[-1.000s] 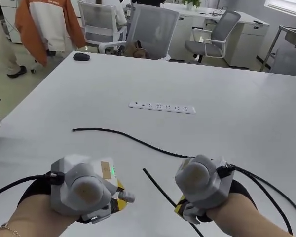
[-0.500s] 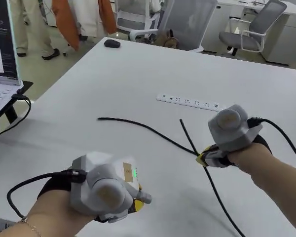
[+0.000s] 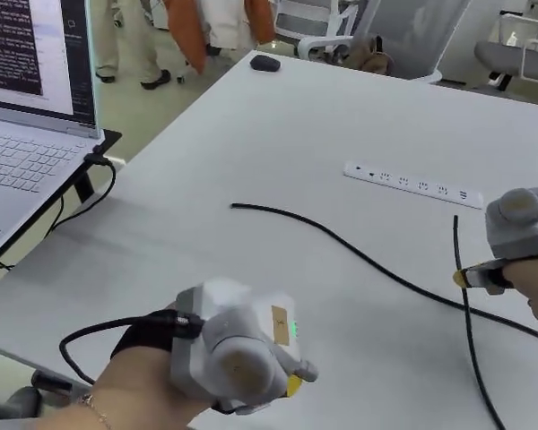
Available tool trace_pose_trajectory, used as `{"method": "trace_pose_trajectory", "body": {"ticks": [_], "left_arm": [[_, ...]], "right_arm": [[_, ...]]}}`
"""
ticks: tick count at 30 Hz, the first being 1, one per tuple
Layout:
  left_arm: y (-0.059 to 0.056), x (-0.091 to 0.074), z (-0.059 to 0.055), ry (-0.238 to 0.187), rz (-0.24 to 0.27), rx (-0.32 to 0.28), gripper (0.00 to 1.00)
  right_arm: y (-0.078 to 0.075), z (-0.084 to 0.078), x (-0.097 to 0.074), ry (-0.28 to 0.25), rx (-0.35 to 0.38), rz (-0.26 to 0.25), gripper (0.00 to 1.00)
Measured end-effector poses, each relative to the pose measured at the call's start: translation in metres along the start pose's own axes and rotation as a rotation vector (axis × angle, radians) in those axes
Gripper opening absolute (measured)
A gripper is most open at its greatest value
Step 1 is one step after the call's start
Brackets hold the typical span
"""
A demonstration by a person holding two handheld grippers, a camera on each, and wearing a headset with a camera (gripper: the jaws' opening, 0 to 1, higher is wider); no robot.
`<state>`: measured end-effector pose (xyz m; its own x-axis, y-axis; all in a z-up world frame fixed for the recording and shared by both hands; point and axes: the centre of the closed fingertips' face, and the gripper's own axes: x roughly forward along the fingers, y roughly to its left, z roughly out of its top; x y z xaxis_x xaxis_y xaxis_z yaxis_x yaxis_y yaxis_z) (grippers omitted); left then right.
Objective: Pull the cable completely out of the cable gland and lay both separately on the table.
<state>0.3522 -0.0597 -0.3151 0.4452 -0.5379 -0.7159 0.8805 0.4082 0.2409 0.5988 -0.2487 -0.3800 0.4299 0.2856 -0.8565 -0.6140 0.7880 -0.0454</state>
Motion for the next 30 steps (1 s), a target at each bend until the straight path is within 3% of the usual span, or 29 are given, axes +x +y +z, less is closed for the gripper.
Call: {"method": "trace_pose_trajectory", "body": {"ticks": [7,11,14,16,17,18,24,25,27,28,30], "left_arm": [[-0.007,0.005,-0.001,0.008,-0.032,0.004,0.17],[-0.007,0.005,0.001,0.001,-0.041,-0.004,0.17],[-0.002,0.004,0.005,-0.015,-0.027,-0.014,0.17],[0.000,0.003,0.007,-0.027,-0.025,-0.031,0.17],[-0.001,0.003,0.008,-0.028,-0.026,-0.031,0.17],[-0.001,0.004,0.008,-0.028,-0.031,-0.031,0.17],[-0.013,0.008,0.017,-0.039,-0.068,-0.023,0.17],[-0.011,0.009,0.018,-0.038,-0.059,-0.050,0.17],[-0.007,0.011,0.014,-0.013,-0.047,-0.041,0.17],[-0.005,0.011,0.013,-0.011,-0.049,-0.053,0.17],[-0.004,0.011,0.019,-0.049,-0.069,-0.118,0.17]], "right_arm": [[-0.013,-0.013,0.005,0.039,0.032,-0.001,0.06],[-0.017,-0.008,-0.006,-0.001,0.081,-0.012,0.16],[-0.011,-0.001,-0.025,-0.060,0.064,0.004,0.15],[-0.008,-0.001,-0.037,-0.072,0.030,-0.003,0.16],[-0.008,-0.003,-0.047,-0.064,-0.056,-0.022,0.17],[-0.007,-0.006,-0.054,-0.055,-0.088,-0.029,0.17],[0.023,-0.015,-0.107,-0.127,-0.127,0.001,0.21],[0.032,-0.018,-0.118,-0.158,-0.121,0.014,0.21],[0.050,-0.028,-0.136,-0.192,-0.099,0.050,0.21],[0.058,-0.032,-0.143,-0.208,-0.088,0.063,0.21],[0.076,-0.043,-0.159,-0.251,-0.052,0.084,0.21]]}}
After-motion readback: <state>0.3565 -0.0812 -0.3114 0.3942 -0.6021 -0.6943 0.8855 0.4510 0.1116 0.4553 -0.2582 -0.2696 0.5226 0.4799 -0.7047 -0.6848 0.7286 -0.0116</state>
